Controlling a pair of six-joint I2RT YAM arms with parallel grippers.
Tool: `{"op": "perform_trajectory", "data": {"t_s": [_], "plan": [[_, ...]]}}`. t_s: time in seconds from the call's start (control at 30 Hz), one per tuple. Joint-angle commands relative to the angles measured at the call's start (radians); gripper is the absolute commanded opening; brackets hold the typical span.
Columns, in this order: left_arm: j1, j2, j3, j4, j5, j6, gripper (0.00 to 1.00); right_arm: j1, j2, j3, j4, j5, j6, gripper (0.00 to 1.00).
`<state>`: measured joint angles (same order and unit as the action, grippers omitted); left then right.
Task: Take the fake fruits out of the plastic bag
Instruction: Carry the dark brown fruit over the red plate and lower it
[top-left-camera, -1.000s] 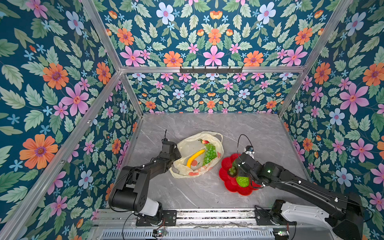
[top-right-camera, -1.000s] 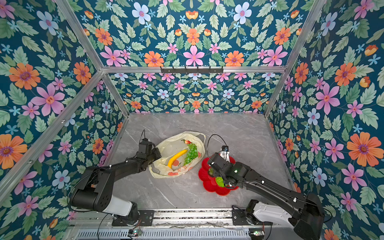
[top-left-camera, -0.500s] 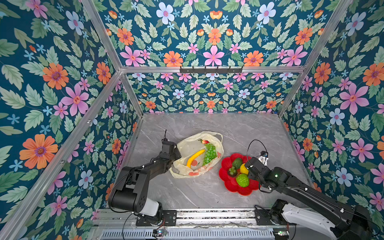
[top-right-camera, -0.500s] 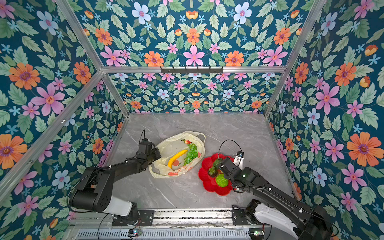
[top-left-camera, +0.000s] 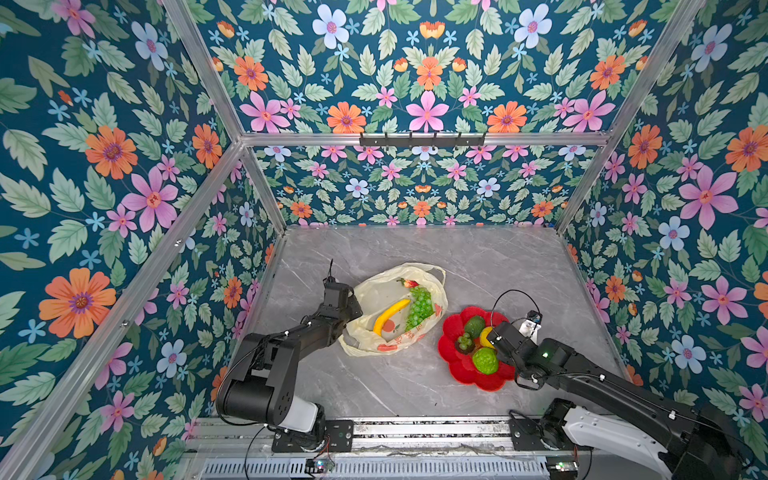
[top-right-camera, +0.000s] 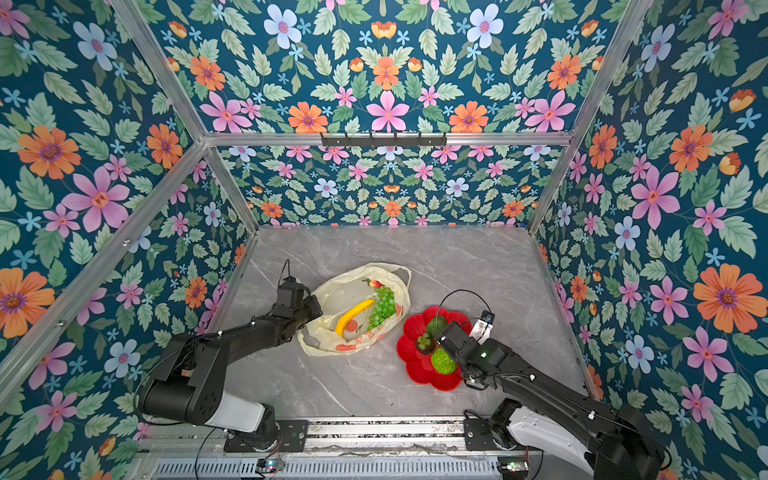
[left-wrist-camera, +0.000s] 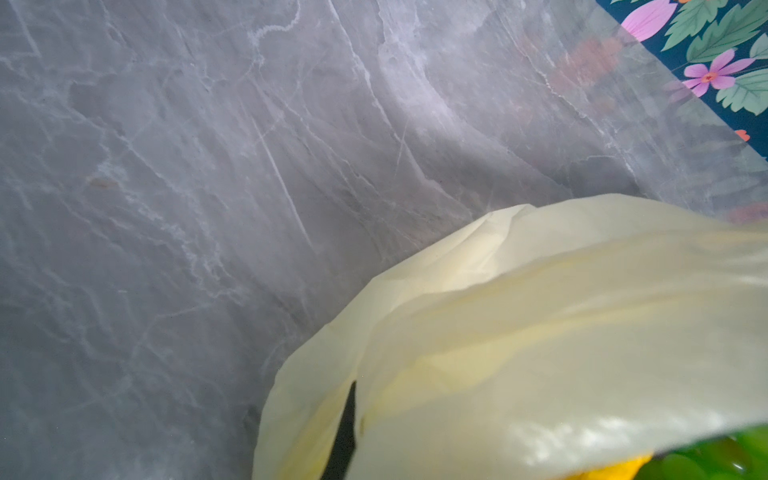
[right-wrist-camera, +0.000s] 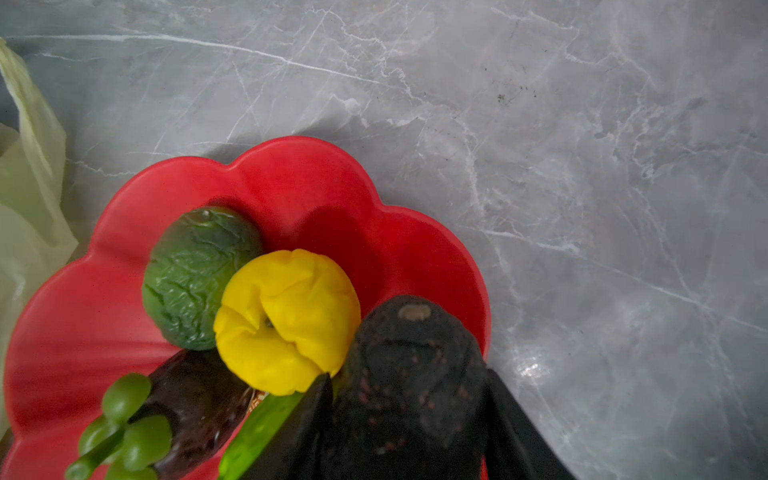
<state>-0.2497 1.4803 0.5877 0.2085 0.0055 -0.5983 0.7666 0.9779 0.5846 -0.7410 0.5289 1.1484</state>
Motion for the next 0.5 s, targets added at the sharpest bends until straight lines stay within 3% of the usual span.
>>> {"op": "perform_trajectory", "data": {"t_s": [0.0, 0.47], "plan": [[0.0, -0.005, -0.001, 0.003, 0.001, 0.009, 0.0, 0.001, 0.016, -0.002, 0.002, 0.045, 0.059, 0.44], [0.0, -0.006, -0.002, 0.004, 0.004, 0.01, 0.0, 0.0, 0.093, -0.029, 0.099, 0.044, 0.116, 0.46]]}}
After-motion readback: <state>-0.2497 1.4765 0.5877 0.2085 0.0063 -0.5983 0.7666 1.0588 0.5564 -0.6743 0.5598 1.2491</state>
